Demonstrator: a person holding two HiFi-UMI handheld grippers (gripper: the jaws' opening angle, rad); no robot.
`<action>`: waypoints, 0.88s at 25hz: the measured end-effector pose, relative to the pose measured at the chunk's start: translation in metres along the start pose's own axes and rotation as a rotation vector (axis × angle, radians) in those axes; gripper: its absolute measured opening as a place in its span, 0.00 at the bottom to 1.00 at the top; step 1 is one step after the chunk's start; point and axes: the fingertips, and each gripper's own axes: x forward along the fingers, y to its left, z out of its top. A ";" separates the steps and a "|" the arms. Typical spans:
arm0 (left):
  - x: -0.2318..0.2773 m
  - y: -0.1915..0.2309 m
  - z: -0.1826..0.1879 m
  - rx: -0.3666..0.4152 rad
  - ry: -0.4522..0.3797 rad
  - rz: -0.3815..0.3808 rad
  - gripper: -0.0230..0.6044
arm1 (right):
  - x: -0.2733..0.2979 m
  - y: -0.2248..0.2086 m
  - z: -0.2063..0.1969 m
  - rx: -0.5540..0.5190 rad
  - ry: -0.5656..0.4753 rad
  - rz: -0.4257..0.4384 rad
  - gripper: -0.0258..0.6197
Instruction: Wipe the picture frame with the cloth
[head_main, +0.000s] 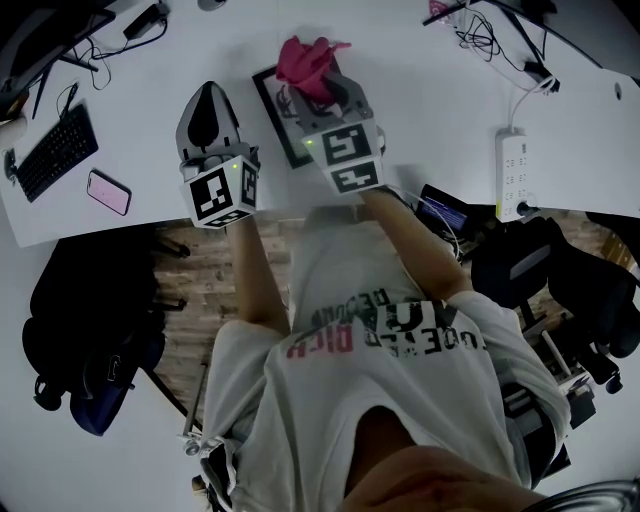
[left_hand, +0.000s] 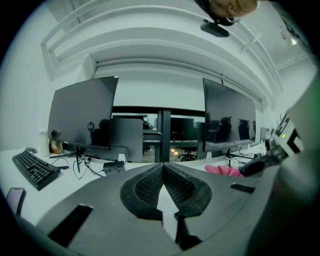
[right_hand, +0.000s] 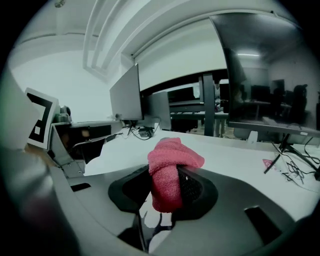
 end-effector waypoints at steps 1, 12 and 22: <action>0.000 -0.001 0.001 -0.001 -0.001 0.001 0.03 | -0.004 -0.007 0.000 0.010 -0.003 -0.014 0.22; -0.006 -0.023 -0.004 0.008 0.004 -0.012 0.03 | -0.044 -0.069 -0.028 0.090 0.027 -0.144 0.22; -0.014 -0.031 -0.009 0.007 0.016 -0.002 0.03 | -0.036 -0.052 -0.060 0.077 0.093 -0.092 0.22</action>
